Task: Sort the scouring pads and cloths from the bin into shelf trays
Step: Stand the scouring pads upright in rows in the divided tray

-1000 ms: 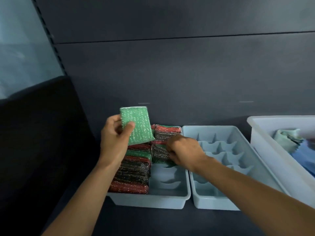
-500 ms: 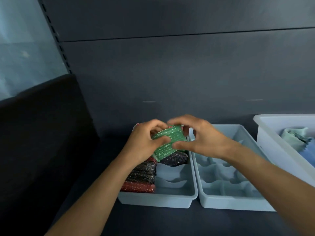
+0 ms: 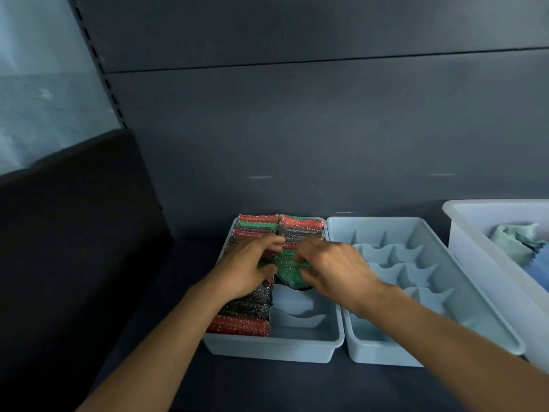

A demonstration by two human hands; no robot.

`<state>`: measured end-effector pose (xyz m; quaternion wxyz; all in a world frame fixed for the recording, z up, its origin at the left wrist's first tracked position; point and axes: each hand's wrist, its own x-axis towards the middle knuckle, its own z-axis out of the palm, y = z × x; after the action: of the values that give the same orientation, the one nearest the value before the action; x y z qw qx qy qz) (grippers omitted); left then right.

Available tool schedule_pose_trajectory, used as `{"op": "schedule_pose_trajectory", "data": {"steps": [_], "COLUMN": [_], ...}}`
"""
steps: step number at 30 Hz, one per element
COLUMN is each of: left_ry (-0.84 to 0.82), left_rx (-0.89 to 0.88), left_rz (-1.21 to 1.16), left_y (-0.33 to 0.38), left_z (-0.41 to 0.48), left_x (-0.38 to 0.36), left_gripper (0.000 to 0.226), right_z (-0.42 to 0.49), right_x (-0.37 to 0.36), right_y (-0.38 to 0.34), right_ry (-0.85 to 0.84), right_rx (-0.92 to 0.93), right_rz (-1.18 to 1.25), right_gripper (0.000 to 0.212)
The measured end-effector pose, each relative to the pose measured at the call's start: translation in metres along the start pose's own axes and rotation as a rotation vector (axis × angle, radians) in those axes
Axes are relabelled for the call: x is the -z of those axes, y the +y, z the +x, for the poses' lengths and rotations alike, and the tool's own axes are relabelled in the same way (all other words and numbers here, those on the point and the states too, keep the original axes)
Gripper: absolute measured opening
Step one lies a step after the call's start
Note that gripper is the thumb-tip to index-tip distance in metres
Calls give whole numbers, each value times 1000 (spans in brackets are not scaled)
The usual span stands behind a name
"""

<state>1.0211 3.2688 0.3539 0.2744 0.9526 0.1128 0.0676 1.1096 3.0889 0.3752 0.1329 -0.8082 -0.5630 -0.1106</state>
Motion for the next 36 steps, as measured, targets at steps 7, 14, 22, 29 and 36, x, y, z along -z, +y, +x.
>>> {"op": "schedule_pose_trajectory", "data": {"steps": [7, 14, 22, 29, 36], "left_ry": [49, 61, 73, 28, -114], "left_rx": [-46, -80, -106, -349, -490], "left_rz": [-3, 133, 157, -100, -106], "left_y": [4, 12, 58, 177, 271], "left_z": [-1, 3, 13, 50, 84], "left_x": [-1, -4, -8, -71, -140], "left_gripper": [44, 26, 32, 37, 37], "right_z": [2, -1, -44, -135, -224], "right_x": [-8, -22, 3, 56, 100], "right_y": [7, 20, 63, 170, 296], "right_ry": [71, -47, -47, 232, 71], "right_rx": [-18, -71, -214, -468, -820], "right_rz": [41, -209, 290, 242, -28], "right_gripper": [10, 17, 38, 26, 22]}}
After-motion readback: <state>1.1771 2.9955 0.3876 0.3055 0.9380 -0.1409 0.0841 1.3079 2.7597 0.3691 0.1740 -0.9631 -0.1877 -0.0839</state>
